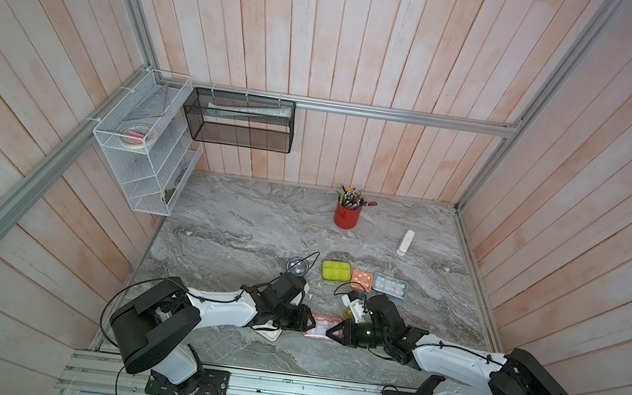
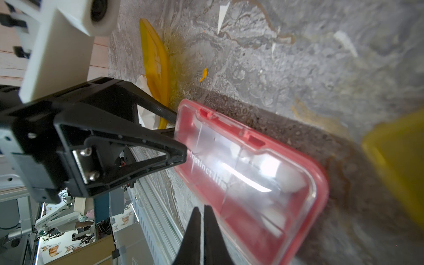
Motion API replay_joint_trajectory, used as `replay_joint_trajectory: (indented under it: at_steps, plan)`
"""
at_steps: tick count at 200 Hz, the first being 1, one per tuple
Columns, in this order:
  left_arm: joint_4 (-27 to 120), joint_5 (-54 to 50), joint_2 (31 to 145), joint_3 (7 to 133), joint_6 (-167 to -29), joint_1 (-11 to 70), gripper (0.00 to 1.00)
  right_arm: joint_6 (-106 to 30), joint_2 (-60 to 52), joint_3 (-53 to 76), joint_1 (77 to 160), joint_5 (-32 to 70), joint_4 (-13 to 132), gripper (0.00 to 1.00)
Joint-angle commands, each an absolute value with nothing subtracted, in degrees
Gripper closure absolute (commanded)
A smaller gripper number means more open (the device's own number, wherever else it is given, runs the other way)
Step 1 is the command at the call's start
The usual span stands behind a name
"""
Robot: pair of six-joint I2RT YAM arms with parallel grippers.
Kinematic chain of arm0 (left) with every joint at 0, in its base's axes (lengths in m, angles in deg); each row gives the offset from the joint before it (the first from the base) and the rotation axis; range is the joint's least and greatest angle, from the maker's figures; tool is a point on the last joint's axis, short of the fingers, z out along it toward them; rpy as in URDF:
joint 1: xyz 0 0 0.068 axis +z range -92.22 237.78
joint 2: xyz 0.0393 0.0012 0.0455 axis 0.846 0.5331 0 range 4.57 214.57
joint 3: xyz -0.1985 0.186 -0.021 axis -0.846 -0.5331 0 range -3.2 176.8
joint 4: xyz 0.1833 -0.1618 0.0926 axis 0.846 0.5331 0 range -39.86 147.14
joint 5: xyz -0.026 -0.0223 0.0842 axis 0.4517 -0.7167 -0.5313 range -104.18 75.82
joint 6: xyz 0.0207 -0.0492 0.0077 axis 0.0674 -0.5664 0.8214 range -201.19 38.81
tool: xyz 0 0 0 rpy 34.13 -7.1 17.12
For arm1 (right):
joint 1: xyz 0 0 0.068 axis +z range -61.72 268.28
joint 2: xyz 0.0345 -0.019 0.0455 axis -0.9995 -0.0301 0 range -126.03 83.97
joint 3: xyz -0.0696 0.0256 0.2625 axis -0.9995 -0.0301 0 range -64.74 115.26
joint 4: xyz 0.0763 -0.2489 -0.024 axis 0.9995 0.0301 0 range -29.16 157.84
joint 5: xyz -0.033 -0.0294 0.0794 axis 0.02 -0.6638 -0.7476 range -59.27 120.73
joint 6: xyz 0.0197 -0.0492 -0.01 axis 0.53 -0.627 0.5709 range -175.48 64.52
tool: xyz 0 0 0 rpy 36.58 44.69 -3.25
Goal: Close pillboxes
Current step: Close the lid on the pillbox.
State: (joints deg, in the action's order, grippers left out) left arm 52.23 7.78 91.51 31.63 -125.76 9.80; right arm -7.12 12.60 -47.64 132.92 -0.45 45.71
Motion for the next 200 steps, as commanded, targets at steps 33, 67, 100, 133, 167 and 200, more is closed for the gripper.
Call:
replay_joint_trajectory:
  at_steps: [33, 67, 100, 133, 167, 200]
  plan:
    - [53.9, 7.6, 93.7, 32.0, -124.6, 10.1, 0.55, -9.3, 11.4, -46.2, 132.5, 1.5, 50.1, 0.93]
    - [53.7, 7.9, 94.2, 32.1, -124.5, 10.1, 0.56, -9.8, 9.7, -45.8, 132.5, 1.3, 50.1, 0.93]
    - [53.6, 8.1, 94.4, 32.1, -124.4, 10.1, 0.56, -10.0, 8.9, -45.3, 132.6, 1.3, 49.9, 0.94]
    - [53.5, 8.1, 94.6, 32.1, -124.4, 10.1, 0.57, -10.3, 7.8, -44.6, 132.5, 1.2, 49.8, 0.93]
    - [53.1, 8.1, 94.7, 31.7, -124.5, 10.1, 0.59, -10.3, 6.3, -44.5, 132.7, 1.0, 49.0, 0.94]
    - [53.1, 8.1, 94.6, 31.5, -124.5, 10.1, 0.59, -10.3, 5.4, -44.3, 133.0, 1.0, 48.4, 0.94]
